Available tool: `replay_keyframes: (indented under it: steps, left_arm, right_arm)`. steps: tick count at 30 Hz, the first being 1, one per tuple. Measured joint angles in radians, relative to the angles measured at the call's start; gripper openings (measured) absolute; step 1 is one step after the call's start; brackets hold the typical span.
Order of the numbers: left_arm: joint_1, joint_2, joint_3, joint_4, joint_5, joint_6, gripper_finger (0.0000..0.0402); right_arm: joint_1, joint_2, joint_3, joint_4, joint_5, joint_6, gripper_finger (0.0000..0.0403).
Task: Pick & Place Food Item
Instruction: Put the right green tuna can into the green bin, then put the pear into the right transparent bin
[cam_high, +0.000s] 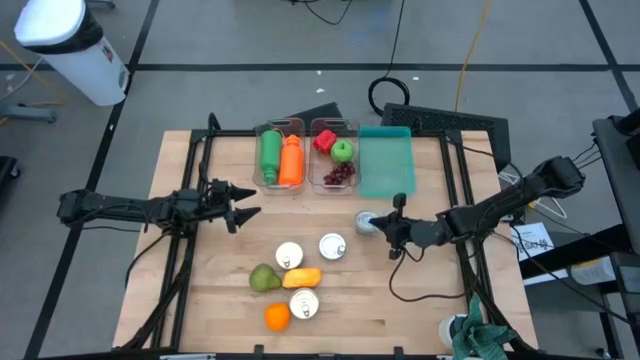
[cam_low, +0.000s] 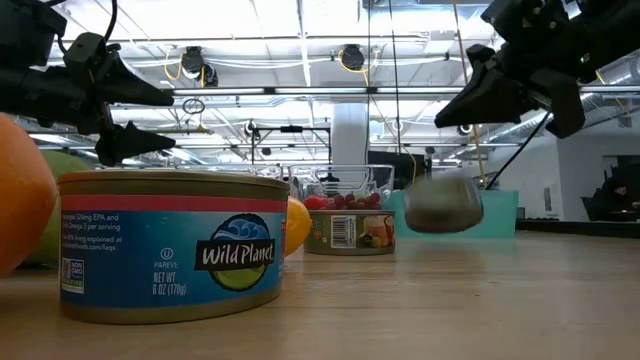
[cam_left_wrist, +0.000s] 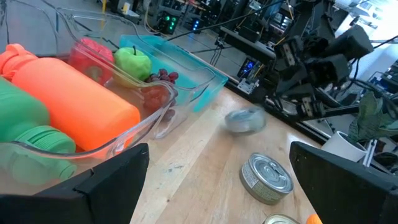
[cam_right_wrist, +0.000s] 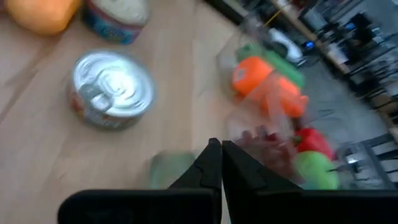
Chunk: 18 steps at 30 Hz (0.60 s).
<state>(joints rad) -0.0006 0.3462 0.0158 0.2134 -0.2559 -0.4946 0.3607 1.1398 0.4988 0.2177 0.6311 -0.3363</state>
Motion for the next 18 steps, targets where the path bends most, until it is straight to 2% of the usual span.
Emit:
replay_keyframes:
  steps: [3, 7, 12, 15, 18]
  left_arm:
    - [0.000, 0.000, 0.000, 0.000, 0.000, 0.000, 0.0399]
    - [0.000, 0.000, 0.000, 0.000, 0.000, 0.000, 0.0399]
    - [0.000, 0.000, 0.000, 0.000, 0.000, 0.000, 0.0399]
    - [0.000, 0.000, 0.000, 0.000, 0.000, 0.000, 0.0399]
    - [0.000, 0.000, 0.000, 0.000, 0.000, 0.000, 0.0399]
  right_arm:
    - [-0.005, -0.033, 0.001, -0.018, 0.020, -0.007, 0.0002]
    - [-0.013, -0.051, 0.001, -0.018, -0.008, 0.021, 0.0001]
    - [-0.033, -0.051, 0.001, -0.023, -0.031, 0.121, 0.0006]
    - [-0.050, -0.051, 0.000, -0.061, -0.058, 0.171, 0.0042]
    - [-0.080, -0.052, 0.000, -0.088, -0.058, 0.268, 0.0104]
